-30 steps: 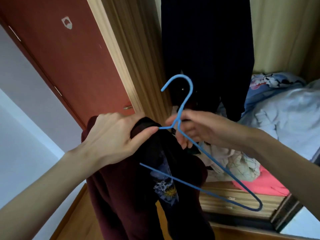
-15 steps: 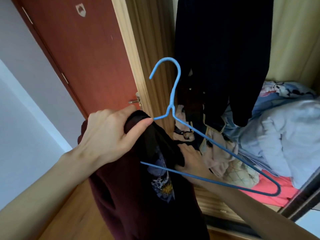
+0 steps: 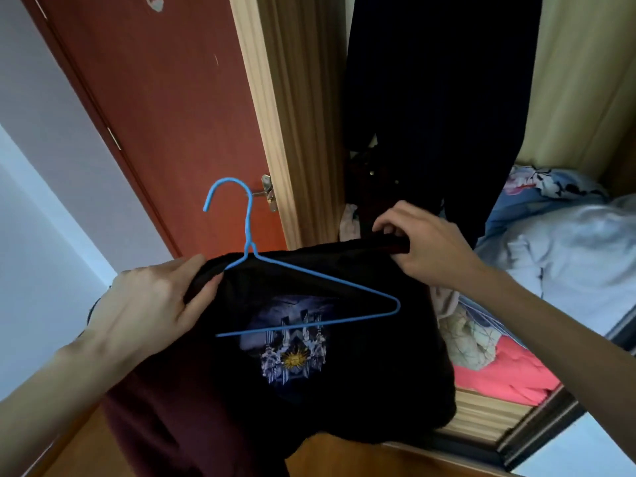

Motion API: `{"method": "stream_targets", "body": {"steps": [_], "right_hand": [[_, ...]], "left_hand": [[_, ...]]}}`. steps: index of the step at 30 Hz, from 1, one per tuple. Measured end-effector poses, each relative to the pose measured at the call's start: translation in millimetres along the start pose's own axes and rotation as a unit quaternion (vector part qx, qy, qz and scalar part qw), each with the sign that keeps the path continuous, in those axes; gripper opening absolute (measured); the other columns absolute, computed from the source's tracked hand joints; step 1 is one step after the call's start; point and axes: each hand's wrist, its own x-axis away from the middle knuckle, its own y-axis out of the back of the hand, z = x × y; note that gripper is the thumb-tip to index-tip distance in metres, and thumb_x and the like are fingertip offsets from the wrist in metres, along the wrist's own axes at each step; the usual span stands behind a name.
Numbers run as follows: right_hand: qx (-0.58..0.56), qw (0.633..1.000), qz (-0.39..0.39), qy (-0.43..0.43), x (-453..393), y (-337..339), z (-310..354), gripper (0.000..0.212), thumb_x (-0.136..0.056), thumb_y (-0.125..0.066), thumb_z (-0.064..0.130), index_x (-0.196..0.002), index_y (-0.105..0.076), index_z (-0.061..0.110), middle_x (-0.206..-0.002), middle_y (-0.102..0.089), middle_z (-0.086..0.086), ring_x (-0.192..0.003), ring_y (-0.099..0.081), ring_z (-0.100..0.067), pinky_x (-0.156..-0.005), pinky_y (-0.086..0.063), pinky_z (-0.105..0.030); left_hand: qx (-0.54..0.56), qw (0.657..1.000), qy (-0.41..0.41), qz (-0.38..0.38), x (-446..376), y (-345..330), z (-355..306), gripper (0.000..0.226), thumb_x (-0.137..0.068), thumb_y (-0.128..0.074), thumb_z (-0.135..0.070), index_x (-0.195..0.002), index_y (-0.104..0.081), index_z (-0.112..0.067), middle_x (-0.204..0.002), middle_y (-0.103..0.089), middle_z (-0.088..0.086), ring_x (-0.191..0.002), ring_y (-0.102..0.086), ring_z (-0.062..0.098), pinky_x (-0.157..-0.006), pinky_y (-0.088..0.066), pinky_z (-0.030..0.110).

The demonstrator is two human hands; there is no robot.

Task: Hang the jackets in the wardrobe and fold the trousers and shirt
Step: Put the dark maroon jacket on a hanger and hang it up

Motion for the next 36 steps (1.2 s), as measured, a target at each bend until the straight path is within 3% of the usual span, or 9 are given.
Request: {"method": "stream_targets", "body": {"steps": [4, 11, 15, 19, 23, 28, 31, 34, 36], "right_hand": [[0.086, 0.995, 0.019, 0.050, -7.2, 25.3, 13.5, 0.043, -0.086, -0.062, 0.000, -0.123, -0.068, 0.023, -0.117, -0.053, 0.009, -0.108, -0.046, -0.012, -0.074, -0.054, -0.036], [0.084, 0.994, 0.020, 0.070, -10.5, 33.8, 50.0, 0.031, -0.088, -0.055, -0.001, -0.113, -0.070, 0.010, -0.114, -0.050, 0.004, -0.093, -0.051, -0.016, -0.072, -0.051, -0.036], [0.012, 0.999, 0.002, 0.031, -11.8, 30.0, 65.8, 0.025, -0.093, -0.063, 0.014, -0.116, -0.073, 0.015, -0.111, -0.050, 0.007, -0.079, -0.057, -0.013, -0.072, -0.052, -0.033], [-0.236, 0.966, 0.107, 0.003, -10.6, 39.0, 53.1, 0.047, -0.102, -0.058, 0.050, -0.144, -0.062, 0.028, -0.113, -0.057, 0.013, -0.089, -0.064, -0.008, -0.078, -0.050, -0.024], [-0.048, 0.991, -0.011, 0.123, -9.7, 43.0, 31.0, 0.045, -0.104, -0.054, 0.041, -0.146, -0.060, 0.027, -0.121, -0.057, 0.012, -0.111, -0.051, -0.015, -0.097, -0.040, -0.028], [-0.043, 0.988, 0.103, 0.103, -2.1, 21.4, 38.4, 0.055, -0.102, -0.036, 0.064, -0.146, -0.038, 0.031, -0.121, -0.051, 0.023, -0.104, -0.047, 0.013, -0.082, -0.035, 0.001], [-0.075, 0.989, 0.083, 0.101, 14.2, 11.7, 42.0, 0.047, -0.103, -0.042, 0.063, -0.139, -0.042, 0.034, -0.116, -0.063, 0.018, -0.098, -0.060, 0.007, -0.079, -0.046, -0.008], [-0.132, 0.988, -0.001, 0.081, 26.0, 9.8, 43.1, 0.037, -0.103, -0.056, 0.047, -0.132, -0.058, 0.025, -0.113, -0.072, 0.014, -0.102, -0.070, -0.002, -0.081, -0.057, -0.034], [-0.163, 0.981, -0.077, 0.065, 36.6, 12.0, 43.4, 0.027, -0.101, -0.064, 0.039, -0.121, -0.067, 0.022, -0.106, -0.073, 0.016, -0.097, -0.072, -0.002, -0.078, -0.057, -0.033]], "left_hand": [[-0.078, 0.997, 0.009, -0.026, -5.7, -5.0, -1.1, 0.044, -0.104, -0.039, -0.045, -0.081, -0.053, -0.011, -0.062, -0.045, 0.004, -0.041, -0.050, 0.037, -0.048, -0.018, 0.023], [-0.085, 0.991, 0.077, -0.074, -28.9, 10.5, -27.5, 0.036, -0.105, -0.042, -0.044, -0.083, -0.039, -0.016, -0.063, -0.047, 0.006, -0.042, -0.052, 0.037, -0.047, -0.019, 0.025], [-0.056, 0.986, 0.094, -0.122, -30.3, 18.5, -45.1, 0.035, -0.104, -0.047, -0.042, -0.083, -0.041, -0.015, -0.061, -0.045, 0.001, -0.040, -0.049, 0.035, -0.048, -0.017, 0.023], [-0.041, 0.979, 0.117, -0.164, -26.0, 26.7, -43.7, 0.035, -0.102, -0.050, -0.040, -0.082, -0.045, -0.012, -0.061, -0.048, 0.004, -0.043, -0.052, 0.038, -0.049, -0.025, 0.026], [-0.031, 0.970, 0.113, -0.214, -21.1, 32.5, -44.5, 0.035, -0.103, -0.051, -0.040, -0.080, -0.045, -0.014, -0.060, -0.045, 0.002, -0.044, -0.050, 0.035, -0.050, -0.022, 0.025], [-0.023, 0.979, 0.070, -0.193, -27.2, 27.0, -49.4, 0.033, -0.103, -0.051, -0.041, -0.084, -0.046, -0.015, -0.064, -0.050, 0.001, -0.049, -0.055, 0.033, -0.051, -0.005, 0.022], [-0.004, 0.985, 0.034, -0.169, -30.7, 16.2, -49.1, 0.033, -0.104, -0.048, -0.042, -0.085, -0.045, -0.016, -0.067, -0.052, 0.001, -0.052, -0.059, 0.030, -0.048, -0.015, 0.026], [0.012, 0.985, 0.016, -0.173, -36.5, 7.5, -54.4, 0.032, -0.105, -0.049, -0.040, -0.088, -0.046, -0.014, -0.071, -0.051, 0.001, -0.058, -0.056, 0.028, -0.049, -0.021, 0.030], [0.019, 0.985, 0.008, -0.171, -40.1, 4.2, -58.0, 0.030, -0.105, -0.048, -0.039, -0.092, -0.047, -0.012, -0.081, -0.051, 0.007, -0.073, -0.052, 0.032, -0.060, -0.031, 0.037]]}}
